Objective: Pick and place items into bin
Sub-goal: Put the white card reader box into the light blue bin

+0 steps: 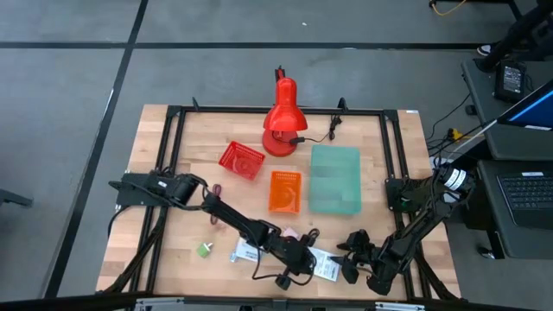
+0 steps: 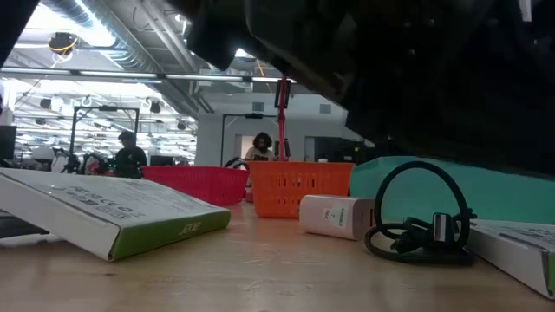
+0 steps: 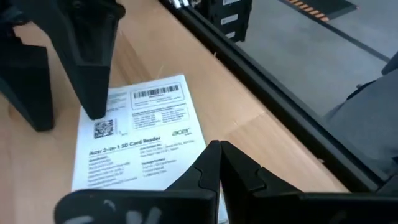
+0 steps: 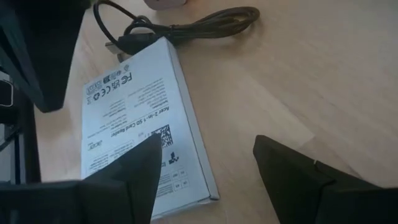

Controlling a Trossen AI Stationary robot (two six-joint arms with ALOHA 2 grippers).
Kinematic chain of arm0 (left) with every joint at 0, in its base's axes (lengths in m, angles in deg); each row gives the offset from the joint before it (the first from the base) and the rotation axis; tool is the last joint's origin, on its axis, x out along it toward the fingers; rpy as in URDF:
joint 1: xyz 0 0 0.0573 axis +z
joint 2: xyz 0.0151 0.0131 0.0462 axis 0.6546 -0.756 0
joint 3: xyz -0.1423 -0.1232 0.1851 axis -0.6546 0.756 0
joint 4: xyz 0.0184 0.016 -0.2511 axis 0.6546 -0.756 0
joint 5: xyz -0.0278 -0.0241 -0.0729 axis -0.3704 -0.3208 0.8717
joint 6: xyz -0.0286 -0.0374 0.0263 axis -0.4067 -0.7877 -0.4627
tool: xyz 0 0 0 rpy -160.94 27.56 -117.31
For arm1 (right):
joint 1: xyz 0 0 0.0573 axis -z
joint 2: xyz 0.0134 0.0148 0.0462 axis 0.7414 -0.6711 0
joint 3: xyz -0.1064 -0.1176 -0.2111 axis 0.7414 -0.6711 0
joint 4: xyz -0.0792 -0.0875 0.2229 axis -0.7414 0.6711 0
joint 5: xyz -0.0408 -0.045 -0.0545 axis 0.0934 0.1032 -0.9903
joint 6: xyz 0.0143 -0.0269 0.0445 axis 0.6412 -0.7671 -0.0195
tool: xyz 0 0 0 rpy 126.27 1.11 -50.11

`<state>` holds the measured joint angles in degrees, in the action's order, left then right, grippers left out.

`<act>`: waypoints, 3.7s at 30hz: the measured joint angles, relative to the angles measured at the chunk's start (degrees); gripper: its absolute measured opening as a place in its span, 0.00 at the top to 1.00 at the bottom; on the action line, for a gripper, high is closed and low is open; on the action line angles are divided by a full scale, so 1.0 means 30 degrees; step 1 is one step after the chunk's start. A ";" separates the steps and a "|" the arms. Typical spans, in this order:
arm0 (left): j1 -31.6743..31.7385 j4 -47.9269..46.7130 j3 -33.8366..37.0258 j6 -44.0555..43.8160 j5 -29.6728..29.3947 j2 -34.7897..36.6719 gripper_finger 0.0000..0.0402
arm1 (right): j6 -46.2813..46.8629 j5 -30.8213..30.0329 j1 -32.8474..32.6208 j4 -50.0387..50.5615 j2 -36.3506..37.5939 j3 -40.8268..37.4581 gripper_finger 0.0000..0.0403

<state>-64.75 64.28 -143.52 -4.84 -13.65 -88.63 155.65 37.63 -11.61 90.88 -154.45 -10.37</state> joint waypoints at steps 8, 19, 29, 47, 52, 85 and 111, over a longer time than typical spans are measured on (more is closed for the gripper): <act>-0.0146 -0.0228 -0.0005 -0.0366 0.0003 -0.0066 0.99 | -0.0003 -0.0189 0.0000 0.0000 0.0000 0.0000 0.41; 0.0226 -0.0466 -0.0100 -0.1992 -0.0077 -0.0861 0.99 | -0.0003 -0.0503 0.0022 -0.0085 0.0000 -0.0015 0.41; 0.0546 -0.1233 -0.0099 -0.2865 0.0451 -0.0875 0.99 | -0.0092 -0.0767 0.0022 -0.0255 0.0004 -0.0015 0.41; 0.0459 -0.1697 -0.0027 -0.3130 0.0484 -0.0890 0.99 | -0.3968 0.0664 0.0015 -0.4827 0.0051 0.0007 0.41; 0.0459 -0.1755 -0.0019 -0.2845 0.0484 -0.0890 0.99 | -0.4653 -0.0346 0.0190 -0.5426 0.0058 0.0007 0.41; -0.0393 -0.5570 0.0269 0.2714 0.0747 0.5660 1.00 | -0.5944 -0.1675 -0.0286 -0.5257 0.0572 0.0092 0.94; -0.0772 0.5681 1.8716 -0.0050 -0.8253 1.8987 1.00 | -1.2021 -0.2686 0.2130 -0.0510 0.4242 0.3000 0.94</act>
<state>-67.06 81.32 -87.37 -4.99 -38.41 -31.67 119.59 29.57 -5.22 89.35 -141.72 -1.37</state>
